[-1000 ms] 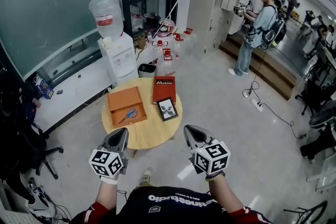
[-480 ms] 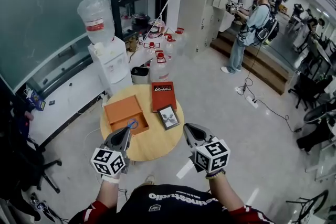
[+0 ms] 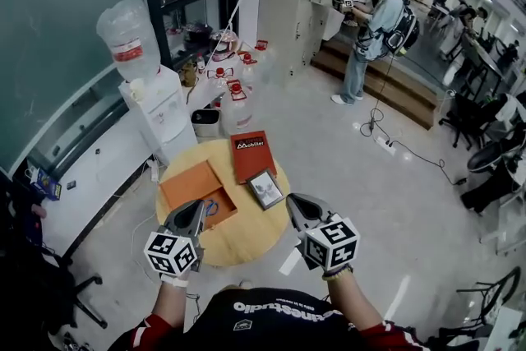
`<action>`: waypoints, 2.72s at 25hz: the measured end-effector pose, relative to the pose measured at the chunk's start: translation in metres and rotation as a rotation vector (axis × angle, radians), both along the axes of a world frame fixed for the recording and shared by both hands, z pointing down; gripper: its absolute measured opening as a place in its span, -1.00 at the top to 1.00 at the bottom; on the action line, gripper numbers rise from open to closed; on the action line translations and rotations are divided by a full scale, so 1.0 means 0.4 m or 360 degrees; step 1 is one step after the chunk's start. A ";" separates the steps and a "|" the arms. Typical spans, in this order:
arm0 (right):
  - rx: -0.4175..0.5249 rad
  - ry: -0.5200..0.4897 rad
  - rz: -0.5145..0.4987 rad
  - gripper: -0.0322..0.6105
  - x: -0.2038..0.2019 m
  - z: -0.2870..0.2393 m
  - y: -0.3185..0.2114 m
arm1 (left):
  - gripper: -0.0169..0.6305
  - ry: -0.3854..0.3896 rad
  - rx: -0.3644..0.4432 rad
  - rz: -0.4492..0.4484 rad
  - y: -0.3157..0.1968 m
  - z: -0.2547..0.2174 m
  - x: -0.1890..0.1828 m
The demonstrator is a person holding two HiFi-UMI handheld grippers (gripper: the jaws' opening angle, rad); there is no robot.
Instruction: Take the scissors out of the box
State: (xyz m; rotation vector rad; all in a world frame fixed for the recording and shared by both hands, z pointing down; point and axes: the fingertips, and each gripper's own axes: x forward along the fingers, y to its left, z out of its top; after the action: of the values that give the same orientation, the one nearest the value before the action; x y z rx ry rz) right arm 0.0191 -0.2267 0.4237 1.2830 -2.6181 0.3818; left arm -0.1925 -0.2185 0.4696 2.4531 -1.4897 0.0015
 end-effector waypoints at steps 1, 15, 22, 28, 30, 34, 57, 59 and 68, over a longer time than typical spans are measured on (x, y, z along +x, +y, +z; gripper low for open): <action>0.0000 0.0000 0.0020 0.81 -0.003 0.001 -0.004 | 0.90 0.0001 -0.0001 0.0019 -0.011 0.001 -0.004; -0.0010 0.0071 0.0156 0.81 -0.025 0.007 -0.035 | 0.90 0.0052 -0.0032 0.0149 -0.101 0.040 -0.027; -0.0009 0.0065 0.0130 0.81 -0.021 0.013 -0.060 | 0.90 0.0044 -0.0048 0.0122 -0.126 0.065 -0.020; 0.0004 0.0048 0.0125 0.81 -0.012 0.009 -0.086 | 0.90 -0.0026 -0.0048 0.0117 -0.141 0.065 -0.009; 0.0003 0.0044 0.0131 0.81 -0.009 0.012 -0.088 | 0.90 -0.0059 -0.0047 0.0123 -0.151 0.069 -0.009; -0.0009 0.0045 0.0148 0.81 -0.009 0.025 -0.090 | 0.90 -0.0144 -0.0054 0.0143 -0.173 0.102 -0.013; -0.0114 0.0076 0.0098 0.81 -0.075 0.120 -0.045 | 0.90 -0.0503 -0.0207 0.0253 -0.223 0.329 -0.072; -0.0127 0.0085 0.0096 0.81 -0.077 0.132 -0.043 | 0.90 -0.0500 -0.0222 0.0240 -0.233 0.349 -0.079; -0.0155 0.0109 0.0082 0.81 -0.091 0.160 -0.028 | 0.90 -0.0543 -0.0320 0.0228 -0.249 0.448 -0.099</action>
State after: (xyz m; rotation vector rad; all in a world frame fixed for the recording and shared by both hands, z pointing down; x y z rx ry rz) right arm -0.0175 -0.2378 0.4875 1.3101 -2.4818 0.4594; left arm -0.2320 -0.3183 0.6490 2.4735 -1.3529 0.5952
